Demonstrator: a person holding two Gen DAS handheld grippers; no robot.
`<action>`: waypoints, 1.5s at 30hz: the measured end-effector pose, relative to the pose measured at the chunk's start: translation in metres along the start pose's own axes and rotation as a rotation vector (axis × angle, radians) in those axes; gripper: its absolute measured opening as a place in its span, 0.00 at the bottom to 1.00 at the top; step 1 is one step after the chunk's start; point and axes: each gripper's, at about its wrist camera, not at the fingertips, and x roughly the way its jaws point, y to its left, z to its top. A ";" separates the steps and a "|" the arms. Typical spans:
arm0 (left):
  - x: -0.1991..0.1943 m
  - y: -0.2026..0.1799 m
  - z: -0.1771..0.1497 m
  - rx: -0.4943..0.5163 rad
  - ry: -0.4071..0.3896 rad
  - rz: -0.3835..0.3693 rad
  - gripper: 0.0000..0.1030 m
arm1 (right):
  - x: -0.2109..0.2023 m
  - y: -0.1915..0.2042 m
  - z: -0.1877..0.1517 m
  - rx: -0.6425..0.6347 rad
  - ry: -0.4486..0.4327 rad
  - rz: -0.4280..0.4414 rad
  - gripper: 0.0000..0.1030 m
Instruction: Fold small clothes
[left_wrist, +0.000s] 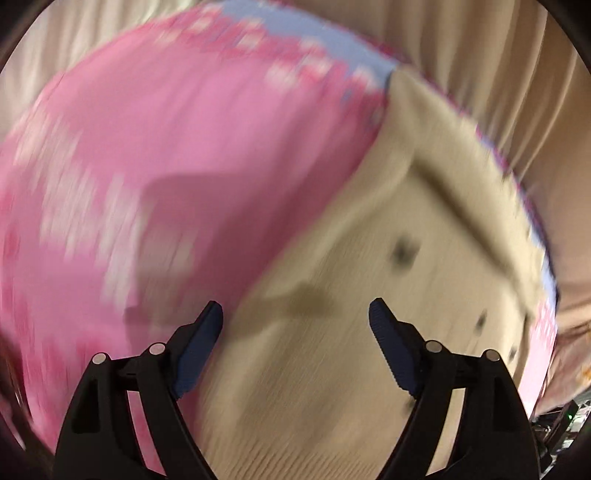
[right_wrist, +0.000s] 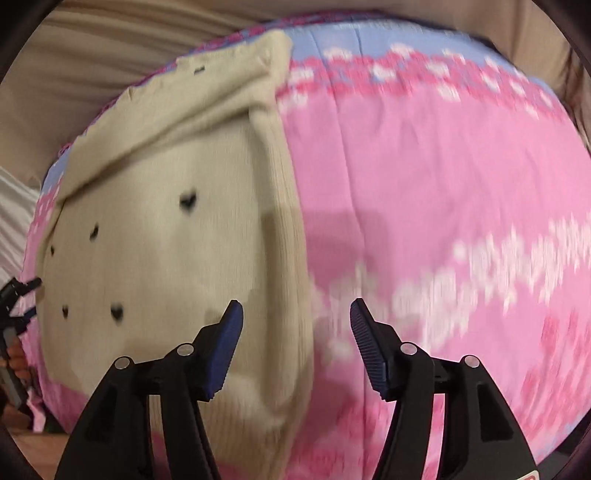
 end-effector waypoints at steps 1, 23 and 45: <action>-0.006 0.003 -0.013 0.021 -0.025 -0.015 0.78 | 0.000 -0.002 -0.014 0.003 0.015 0.011 0.60; -0.025 0.024 -0.055 -0.017 0.062 -0.170 0.06 | -0.018 0.011 -0.062 0.108 -0.077 0.172 0.07; -0.042 0.018 -0.132 -0.032 0.125 -0.134 0.66 | -0.027 -0.020 -0.110 -0.046 0.025 0.009 0.54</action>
